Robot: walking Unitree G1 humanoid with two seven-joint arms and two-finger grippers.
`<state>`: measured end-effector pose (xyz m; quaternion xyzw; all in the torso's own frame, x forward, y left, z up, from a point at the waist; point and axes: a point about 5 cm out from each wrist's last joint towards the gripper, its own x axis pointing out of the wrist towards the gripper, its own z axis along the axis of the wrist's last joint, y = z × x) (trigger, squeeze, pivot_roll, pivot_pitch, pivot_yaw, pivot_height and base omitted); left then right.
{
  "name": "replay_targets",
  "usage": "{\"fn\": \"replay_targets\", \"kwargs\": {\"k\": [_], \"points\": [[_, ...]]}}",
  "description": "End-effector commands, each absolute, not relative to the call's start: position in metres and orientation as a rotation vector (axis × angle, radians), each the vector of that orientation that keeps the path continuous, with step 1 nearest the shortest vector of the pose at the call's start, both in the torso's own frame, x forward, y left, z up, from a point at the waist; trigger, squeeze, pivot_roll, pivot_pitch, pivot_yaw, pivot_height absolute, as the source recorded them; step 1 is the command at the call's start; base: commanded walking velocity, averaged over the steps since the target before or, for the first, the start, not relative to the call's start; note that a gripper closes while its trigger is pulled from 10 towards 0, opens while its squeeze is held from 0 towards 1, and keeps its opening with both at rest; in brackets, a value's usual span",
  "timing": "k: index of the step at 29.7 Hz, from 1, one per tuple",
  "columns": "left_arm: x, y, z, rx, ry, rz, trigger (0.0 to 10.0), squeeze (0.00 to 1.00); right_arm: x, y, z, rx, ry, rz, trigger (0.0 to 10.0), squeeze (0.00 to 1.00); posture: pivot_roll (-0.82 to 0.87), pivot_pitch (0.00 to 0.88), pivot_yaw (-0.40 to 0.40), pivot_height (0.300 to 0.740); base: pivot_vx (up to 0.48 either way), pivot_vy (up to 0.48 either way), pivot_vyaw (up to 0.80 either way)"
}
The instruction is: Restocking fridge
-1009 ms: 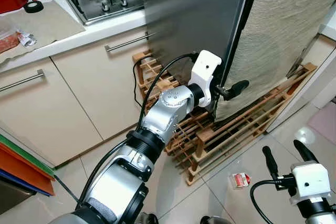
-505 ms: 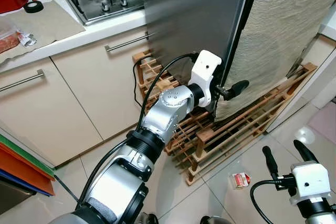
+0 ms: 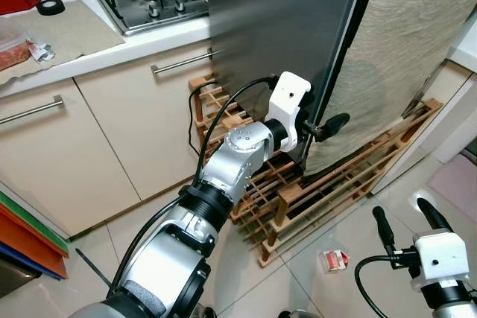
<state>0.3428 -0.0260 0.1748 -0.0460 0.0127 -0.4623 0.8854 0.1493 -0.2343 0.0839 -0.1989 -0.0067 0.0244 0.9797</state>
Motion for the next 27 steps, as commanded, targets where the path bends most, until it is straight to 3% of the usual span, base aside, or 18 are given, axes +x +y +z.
{"fn": "replay_targets", "kwargs": {"k": [1, 27], "points": [[0.3126, -0.0933, 0.2095, -0.195, -0.048, -1.133, 10.0, 0.00, 0.1479, -0.2338, 0.0838, -0.400, 0.006, 0.055, 10.0, 0.00, -0.13, 0.076, 0.068, 0.740, 0.000, 0.000, 0.00], [0.3126, -0.0933, 0.2095, -0.195, -0.048, -1.133, 10.0, 0.00, 0.1479, -0.2338, 0.0838, -0.400, 0.006, 0.055, 10.0, 0.00, -0.13, 0.076, 0.068, 0.740, 0.000, 0.000, 0.00]]}}
